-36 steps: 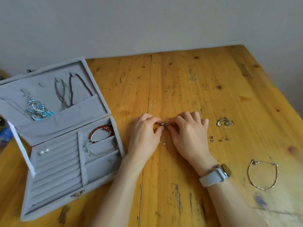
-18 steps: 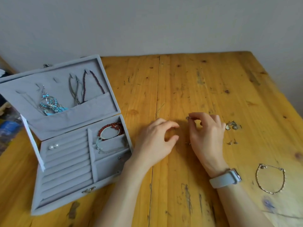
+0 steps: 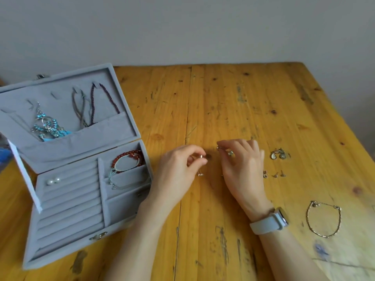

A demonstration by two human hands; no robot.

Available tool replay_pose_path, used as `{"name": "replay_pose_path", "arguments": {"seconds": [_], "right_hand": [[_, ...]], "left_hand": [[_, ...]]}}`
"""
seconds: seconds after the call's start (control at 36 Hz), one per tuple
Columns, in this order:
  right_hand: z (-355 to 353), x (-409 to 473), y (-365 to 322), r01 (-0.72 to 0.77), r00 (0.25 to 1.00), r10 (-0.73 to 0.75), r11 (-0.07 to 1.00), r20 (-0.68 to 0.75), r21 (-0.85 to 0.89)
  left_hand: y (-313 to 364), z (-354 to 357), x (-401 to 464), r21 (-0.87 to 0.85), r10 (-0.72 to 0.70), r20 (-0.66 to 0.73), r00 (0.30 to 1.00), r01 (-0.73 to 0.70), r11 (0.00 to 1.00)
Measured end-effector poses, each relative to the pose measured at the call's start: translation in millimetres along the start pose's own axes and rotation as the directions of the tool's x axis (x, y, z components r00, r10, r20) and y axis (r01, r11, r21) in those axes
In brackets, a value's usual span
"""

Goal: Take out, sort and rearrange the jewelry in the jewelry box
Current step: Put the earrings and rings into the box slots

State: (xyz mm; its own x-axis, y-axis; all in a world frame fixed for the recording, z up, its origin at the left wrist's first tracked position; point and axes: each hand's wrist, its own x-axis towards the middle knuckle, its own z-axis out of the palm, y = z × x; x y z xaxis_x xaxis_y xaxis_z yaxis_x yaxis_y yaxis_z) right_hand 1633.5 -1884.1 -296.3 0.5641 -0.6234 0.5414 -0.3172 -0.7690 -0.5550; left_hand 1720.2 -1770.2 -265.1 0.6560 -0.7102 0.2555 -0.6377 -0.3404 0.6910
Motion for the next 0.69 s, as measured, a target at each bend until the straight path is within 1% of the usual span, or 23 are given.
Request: {"name": "replay_pose_path", "arguments": {"seconds": [0.06, 0.08, 0.14, 0.22, 0.28, 0.33, 0.39, 0.42, 0.5, 0.56, 0.69], "right_hand": [[-1, 0, -2, 0.008, 1.0, -0.009, 0.998, 0.004, 0.062], [-1, 0, -5, 0.015, 1.0, -0.015, 0.995, 0.007, 0.095], [0, 1, -13, 0.033, 0.999, -0.035, 0.987, 0.014, 0.158], [7, 5, -37, 0.04, 0.998, -0.054, 0.962, 0.045, 0.27], [16, 8, -59, 0.029, 0.993, -0.067, 0.937, 0.098, 0.348], [29, 11, -82, 0.011, 0.983, -0.085, 0.912, 0.162, 0.411], [43, 11, -105, -0.007, 0.97, -0.106, 0.887, 0.218, 0.461], [51, 12, -116, -0.018, 0.963, -0.117, 0.873, 0.244, 0.488], [69, 13, -147, -0.049, 0.926, -0.166, 0.836, 0.338, 0.546], [79, 15, -163, -0.047, 0.893, -0.209, 0.839, 0.4, 0.543], [101, 11, -184, -0.003, 0.838, -0.277, 0.86, 0.471, 0.51]], "left_hand": [[0, -9, 0, -0.064, -0.029, -0.068, 0.997, 0.025, 0.998], [-1, -15, -1, -0.068, -0.029, -0.103, 0.994, 0.022, 0.997], [-4, -29, -2, -0.046, -0.016, -0.172, 0.985, 0.008, 0.999], [-20, -57, -6, -0.016, -0.048, -0.268, 0.962, 0.045, 0.999], [-36, -76, -9, -0.005, -0.093, -0.32, 0.943, 0.096, 0.995], [-53, -96, -14, -0.05, -0.178, -0.355, 0.918, 0.172, 0.984], [-68, -113, -23, -0.093, -0.245, -0.373, 0.895, 0.227, 0.969], [-76, -121, -27, -0.088, -0.26, -0.387, 0.885, 0.245, 0.966], [-92, -142, -38, -0.03, -0.284, -0.397, 0.873, 0.297, 0.955], [-99, -153, -42, -0.016, -0.28, -0.389, 0.878, 0.298, 0.955], [-109, -174, -52, -0.144, -0.331, -0.338, 0.881, 0.299, 0.943]]}}
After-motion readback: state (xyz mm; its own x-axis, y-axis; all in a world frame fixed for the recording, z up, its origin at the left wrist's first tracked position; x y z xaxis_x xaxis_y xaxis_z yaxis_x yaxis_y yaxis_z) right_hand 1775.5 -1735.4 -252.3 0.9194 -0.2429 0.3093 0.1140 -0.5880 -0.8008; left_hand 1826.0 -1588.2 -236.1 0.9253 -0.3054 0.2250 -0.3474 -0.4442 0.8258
